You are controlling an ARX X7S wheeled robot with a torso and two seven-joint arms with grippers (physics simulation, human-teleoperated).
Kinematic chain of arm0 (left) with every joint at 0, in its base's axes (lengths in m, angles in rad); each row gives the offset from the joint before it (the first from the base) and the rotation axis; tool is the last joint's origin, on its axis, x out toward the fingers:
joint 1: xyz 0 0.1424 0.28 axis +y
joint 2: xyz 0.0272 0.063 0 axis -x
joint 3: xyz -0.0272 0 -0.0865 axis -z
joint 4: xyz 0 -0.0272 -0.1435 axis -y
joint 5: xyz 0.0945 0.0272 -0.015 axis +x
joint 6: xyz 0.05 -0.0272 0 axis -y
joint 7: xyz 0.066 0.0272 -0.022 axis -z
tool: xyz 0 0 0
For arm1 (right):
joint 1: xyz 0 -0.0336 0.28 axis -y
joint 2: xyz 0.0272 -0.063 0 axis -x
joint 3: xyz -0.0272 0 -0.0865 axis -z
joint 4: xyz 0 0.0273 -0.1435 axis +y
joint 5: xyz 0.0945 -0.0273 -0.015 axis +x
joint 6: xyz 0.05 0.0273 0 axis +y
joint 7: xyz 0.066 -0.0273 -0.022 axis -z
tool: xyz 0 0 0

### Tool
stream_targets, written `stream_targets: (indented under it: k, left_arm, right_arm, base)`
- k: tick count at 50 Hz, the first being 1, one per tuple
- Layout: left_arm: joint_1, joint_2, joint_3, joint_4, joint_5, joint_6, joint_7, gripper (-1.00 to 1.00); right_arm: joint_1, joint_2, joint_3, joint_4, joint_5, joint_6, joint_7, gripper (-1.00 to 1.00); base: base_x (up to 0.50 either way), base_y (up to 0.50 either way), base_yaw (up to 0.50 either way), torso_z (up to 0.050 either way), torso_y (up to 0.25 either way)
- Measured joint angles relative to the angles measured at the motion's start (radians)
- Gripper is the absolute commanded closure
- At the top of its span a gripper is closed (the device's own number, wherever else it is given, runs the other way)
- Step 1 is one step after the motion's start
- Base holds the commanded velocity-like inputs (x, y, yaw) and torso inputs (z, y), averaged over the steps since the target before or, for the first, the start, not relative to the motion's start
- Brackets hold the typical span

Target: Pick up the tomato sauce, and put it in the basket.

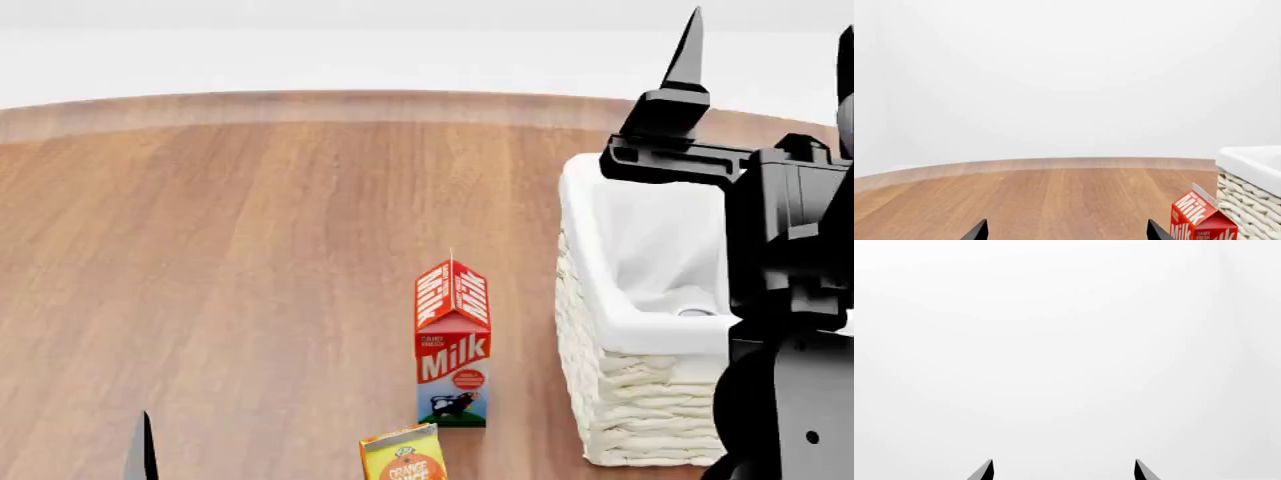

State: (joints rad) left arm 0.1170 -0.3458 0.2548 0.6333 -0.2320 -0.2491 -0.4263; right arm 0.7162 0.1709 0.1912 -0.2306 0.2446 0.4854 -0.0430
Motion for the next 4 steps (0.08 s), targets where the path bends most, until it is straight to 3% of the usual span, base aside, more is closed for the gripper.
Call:
stream_targets:
  k: [4]
  left_arm:
    - [0.0,-0.001,0.0,0.002,-0.002,0.0,-0.001,-1.0]
  right_arm:
    - [-0.064,-0.008,0.026,-0.125,0.035,0.021,0.002,-1.0]
  base:
    - [0.0,0.0,0.0,0.0,0.0]
